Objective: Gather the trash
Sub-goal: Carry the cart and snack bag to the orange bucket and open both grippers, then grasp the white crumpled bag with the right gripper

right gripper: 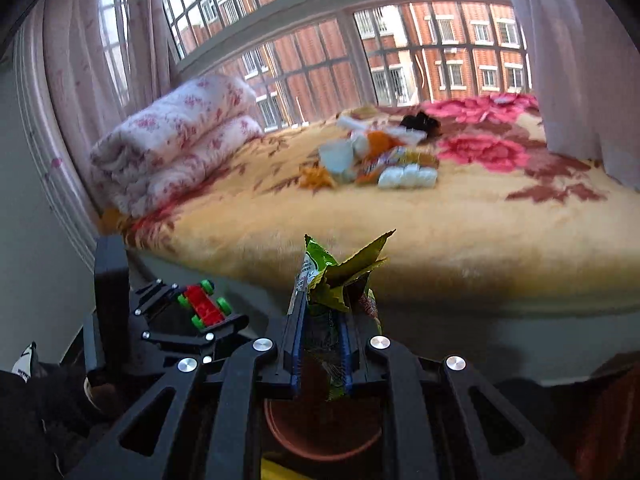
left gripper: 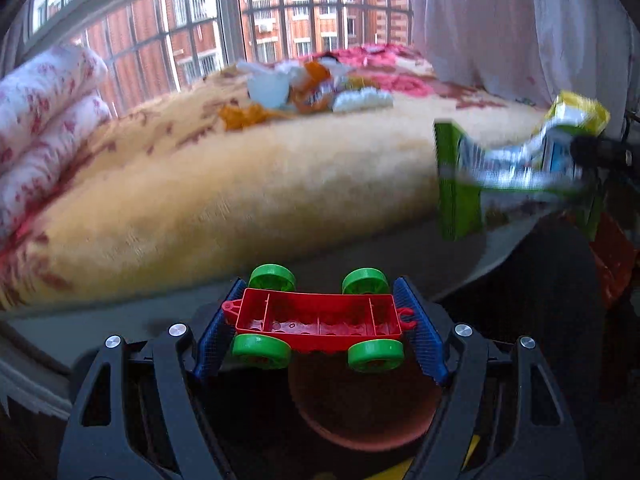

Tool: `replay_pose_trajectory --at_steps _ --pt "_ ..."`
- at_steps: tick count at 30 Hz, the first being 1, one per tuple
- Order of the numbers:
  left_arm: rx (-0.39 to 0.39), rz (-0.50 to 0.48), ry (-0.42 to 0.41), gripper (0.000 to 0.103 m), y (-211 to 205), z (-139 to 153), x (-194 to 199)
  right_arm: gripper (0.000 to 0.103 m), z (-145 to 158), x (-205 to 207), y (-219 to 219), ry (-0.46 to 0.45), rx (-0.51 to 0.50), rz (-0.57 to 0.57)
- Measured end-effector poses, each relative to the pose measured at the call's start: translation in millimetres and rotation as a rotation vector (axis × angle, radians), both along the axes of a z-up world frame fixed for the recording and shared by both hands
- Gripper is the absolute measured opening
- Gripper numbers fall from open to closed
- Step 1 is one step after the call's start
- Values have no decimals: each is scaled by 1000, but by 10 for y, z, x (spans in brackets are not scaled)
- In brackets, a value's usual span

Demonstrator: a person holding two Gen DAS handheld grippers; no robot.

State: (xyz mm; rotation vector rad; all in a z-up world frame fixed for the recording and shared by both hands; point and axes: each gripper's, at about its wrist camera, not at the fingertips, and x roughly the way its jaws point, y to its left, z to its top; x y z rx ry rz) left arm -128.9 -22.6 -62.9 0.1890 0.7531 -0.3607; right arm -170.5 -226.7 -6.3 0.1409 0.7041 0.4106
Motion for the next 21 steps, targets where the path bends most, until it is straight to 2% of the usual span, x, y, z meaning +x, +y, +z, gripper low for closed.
replay_pose_trajectory --at_steps 13,14,15,16,17,19,21 --pt "32 -12 103 74 10 -347 74 17 -784 204 172 230 -62 51" --pt "25 -18 123 77 18 -385 90 24 -830 226 180 242 -61 56" --pt "22 -23 141 85 16 -420 107 35 -871 250 188 253 -61 58" --pt "30 -14 161 90 16 -479 136 42 -920 285 196 265 -60 60" --pt "34 -12 175 93 21 -527 159 57 -998 334 208 286 -62 62" --pt "43 -12 220 93 35 -632 223 60 -1103 401 216 319 -75 59" --pt "61 1 255 93 47 -703 272 57 -1170 431 184 344 -69 52"
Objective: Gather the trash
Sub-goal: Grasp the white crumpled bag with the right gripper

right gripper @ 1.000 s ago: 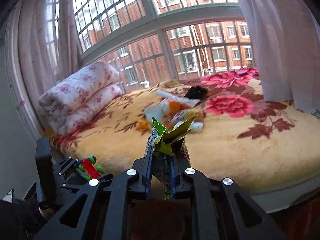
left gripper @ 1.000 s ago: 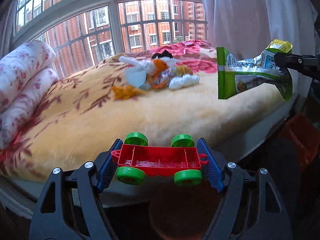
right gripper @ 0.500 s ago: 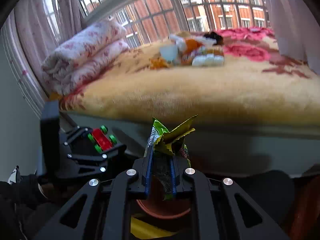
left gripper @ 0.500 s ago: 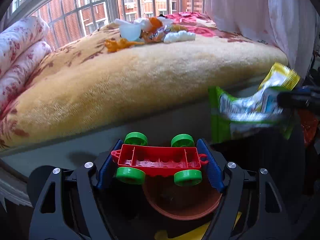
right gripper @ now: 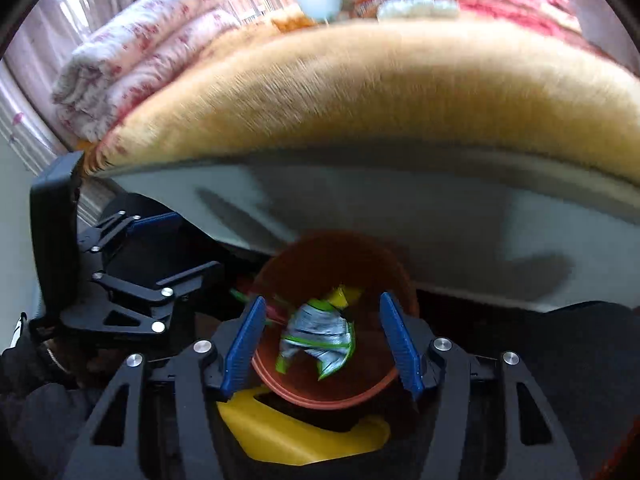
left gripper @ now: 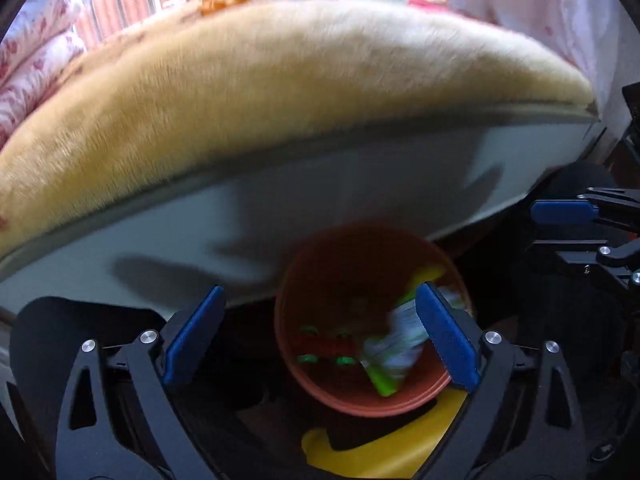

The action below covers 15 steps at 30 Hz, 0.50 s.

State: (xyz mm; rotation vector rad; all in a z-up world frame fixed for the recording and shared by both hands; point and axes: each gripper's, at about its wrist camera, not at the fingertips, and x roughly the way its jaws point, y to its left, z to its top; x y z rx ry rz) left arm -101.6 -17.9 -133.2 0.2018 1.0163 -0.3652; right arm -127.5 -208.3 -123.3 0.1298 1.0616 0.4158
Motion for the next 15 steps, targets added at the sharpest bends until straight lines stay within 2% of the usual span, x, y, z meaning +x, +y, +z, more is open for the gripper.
replay_pose_trajectory --at_steps 2,5,10,13,15 --pt "-15 9 11 93 46 -12 19 56 39 -6 -63 -7 6 -11" --pt "-57 19 -17 93 126 94 6 56 200 -37 -167 -45 1 -27" --pt "-161 28 -126 93 274 518 -32 56 685 -45 -381 -150 23 -57" --pt "-135 42 -241 93 258 828 -2 63 1011 66 -478 -242 -4 -89" --pt "-119 51 -288 93 231 960 67 74 1217 216 -542 -304 5 -117"
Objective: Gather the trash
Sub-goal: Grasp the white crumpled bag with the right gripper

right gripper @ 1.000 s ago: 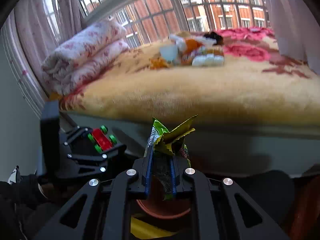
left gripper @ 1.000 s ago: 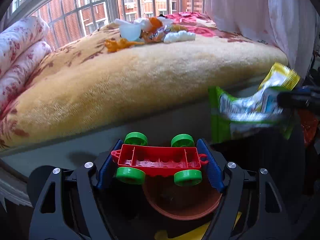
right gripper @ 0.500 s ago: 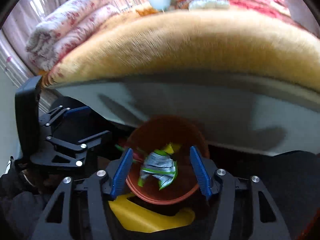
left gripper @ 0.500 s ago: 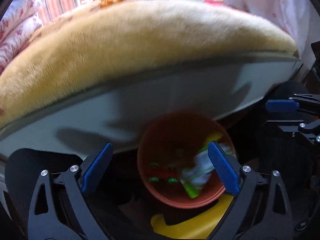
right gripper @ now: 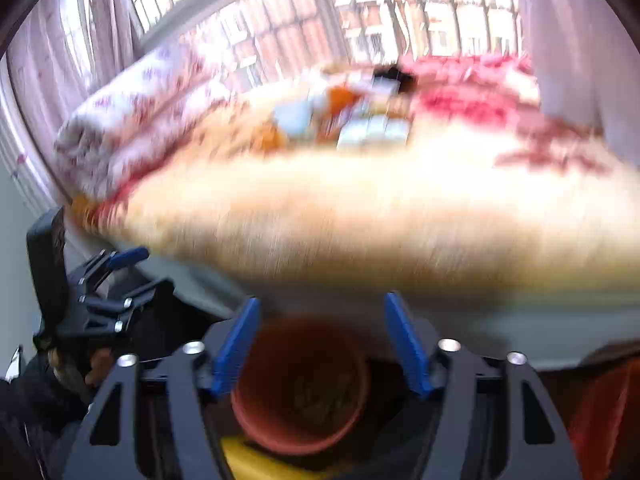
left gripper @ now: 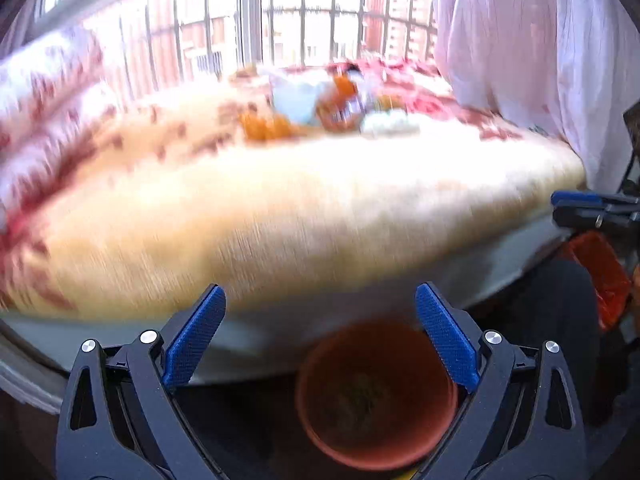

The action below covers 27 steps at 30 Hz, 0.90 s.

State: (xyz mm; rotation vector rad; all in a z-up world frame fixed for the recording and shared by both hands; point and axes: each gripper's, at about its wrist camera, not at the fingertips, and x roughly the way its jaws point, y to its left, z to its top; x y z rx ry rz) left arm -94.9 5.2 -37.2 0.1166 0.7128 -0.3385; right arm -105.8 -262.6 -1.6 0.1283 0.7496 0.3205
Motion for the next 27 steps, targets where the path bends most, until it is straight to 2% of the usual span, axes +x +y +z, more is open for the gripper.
replay_pose_trajectory --at_steps 6,10,15,20,22,23,27 --pt "-12 46 -54 93 -169 227 298 82 200 780 -39 -48 52 -68" --pt "-2 63 -65 93 -243 209 462 82 56 1407 -66 14 106 -149" --pt "16 70 -99 93 -288 225 566 85 -150 2022 -53 70 113 -241" --pt "7 80 -78 93 -269 167 741 86 -480 2483 63 207 172 -286" --pt "3 88 -65 93 -252 146 807 83 -476 2520 199 194 97 -298" --pt "3 92 -62 93 -247 141 829 72 -465 2514 239 185 84 -289" --pt "9 104 -67 93 -263 201 943 64 -449 2362 204 152 154 -248"
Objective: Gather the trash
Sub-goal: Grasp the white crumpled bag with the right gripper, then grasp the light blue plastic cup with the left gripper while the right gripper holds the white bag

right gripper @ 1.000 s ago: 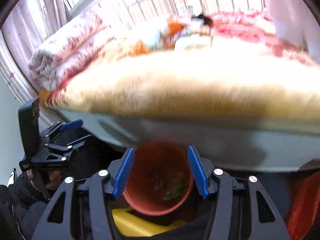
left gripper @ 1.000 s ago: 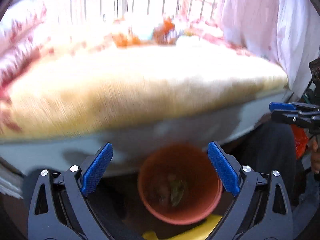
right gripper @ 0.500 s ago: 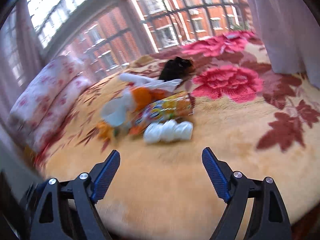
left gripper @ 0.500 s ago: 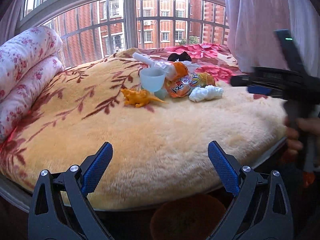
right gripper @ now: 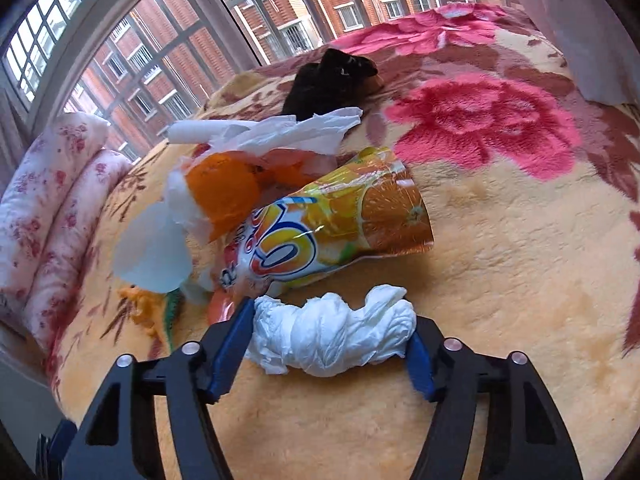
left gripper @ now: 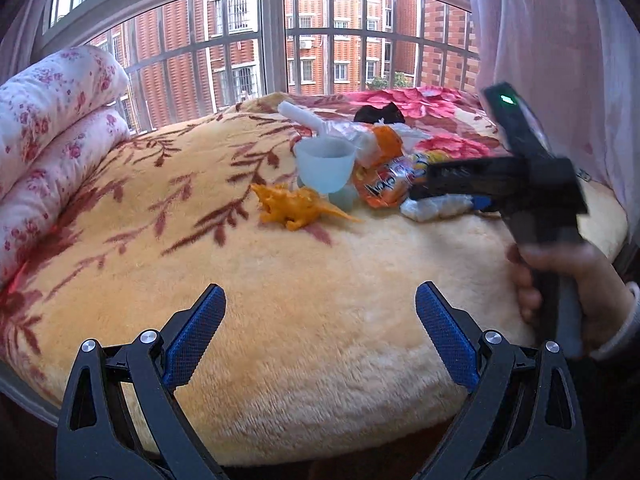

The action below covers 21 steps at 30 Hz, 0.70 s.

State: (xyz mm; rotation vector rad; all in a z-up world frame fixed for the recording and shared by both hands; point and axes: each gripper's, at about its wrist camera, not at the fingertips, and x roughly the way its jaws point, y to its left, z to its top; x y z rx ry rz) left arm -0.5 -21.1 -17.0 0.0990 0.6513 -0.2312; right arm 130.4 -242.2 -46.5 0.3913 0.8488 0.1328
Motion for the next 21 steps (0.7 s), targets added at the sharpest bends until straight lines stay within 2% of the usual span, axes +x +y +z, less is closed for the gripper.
replay_pose_trajectory --at_steps 4,8,11,15,19,21 --pt "5 11 -15 93 -72 124 240 63 162 -283 -191 -74 81 0" --pt "15 22 -8 93 -238 195 619 64 398 -683 -358 -174 50 -14" --pt "6 29 19 93 -376 176 955 64 451 -961 -498 -216 32 -31" --pt "-18 45 103 93 -464 62 1379 64 428 -1213 -704 -229 43 -49" --pt "-2 70 204 93 -493 -118 1802 64 429 -1305 -782 -238 43 -43" --pt "5 72 228 93 -493 -172 1942 64 440 -1313 -770 -245 33 -32"
